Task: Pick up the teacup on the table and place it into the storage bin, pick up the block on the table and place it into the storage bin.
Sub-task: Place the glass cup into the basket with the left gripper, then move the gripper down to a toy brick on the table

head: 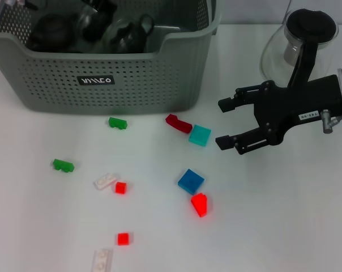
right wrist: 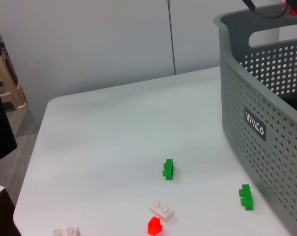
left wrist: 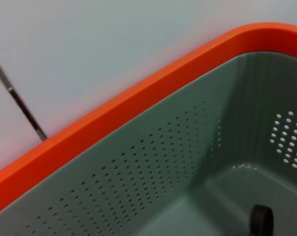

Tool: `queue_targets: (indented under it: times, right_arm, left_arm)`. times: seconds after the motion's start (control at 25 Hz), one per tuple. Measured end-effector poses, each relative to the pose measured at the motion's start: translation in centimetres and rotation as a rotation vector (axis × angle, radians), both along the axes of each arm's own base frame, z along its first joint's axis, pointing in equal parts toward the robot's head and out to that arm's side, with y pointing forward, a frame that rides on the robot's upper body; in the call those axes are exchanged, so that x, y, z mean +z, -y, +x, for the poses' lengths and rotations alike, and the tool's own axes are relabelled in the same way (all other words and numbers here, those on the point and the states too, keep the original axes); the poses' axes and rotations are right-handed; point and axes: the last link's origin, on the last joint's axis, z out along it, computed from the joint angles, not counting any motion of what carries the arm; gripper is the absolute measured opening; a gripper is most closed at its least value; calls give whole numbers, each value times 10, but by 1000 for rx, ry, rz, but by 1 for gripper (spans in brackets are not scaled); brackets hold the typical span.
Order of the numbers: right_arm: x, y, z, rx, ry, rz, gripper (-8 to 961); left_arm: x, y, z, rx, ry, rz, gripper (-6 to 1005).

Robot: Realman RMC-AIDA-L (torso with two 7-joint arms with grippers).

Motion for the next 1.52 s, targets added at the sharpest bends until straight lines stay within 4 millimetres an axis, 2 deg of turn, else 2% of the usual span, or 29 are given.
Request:
queue_targets:
  times: [0.16,0.32,0.44,0.48,0.56,0.64,0.72,0.84,1.08,1.24,1.52]
  right_arm:
    - [0,1,2,-3,0,-3,878]
    - [1,1,2,-3,1,-2,878]
    - [2,1,3,-4,2,0,878]
    - [2,1,4,-4,3,1,878]
    - [3,1,4,-4,4,2,878]
    - [4,1,4,-5,5,3,878]
    - [4,0,4,-3,5,5,878]
    - [5,0,4,3,5,9,878]
    - [8,-1,6,-5,-6,25,878]
    - [9,-3,6,-24,-20,35,878]
    - [4,-7,3,-44,-37,49,878]
  left_arm:
    - [8,2,1,7,18,14,590]
    - [33,12,11,-6,58,41,639]
    - [52,28,24,-32,82,38,676]
    - [60,44,32,-52,116,2,675]
    - [60,44,32,-52,116,2,674]
    - [63,68,42,-86,182,-91,673]
    - [62,102,47,-157,233,-240,672]
    - [56,124,45,-213,245,-359,671]
    - [39,168,28,-323,222,-604,668]
    - [19,185,18,-378,96,-717,666]
    - [-5,194,4,-354,-93,-826,665]
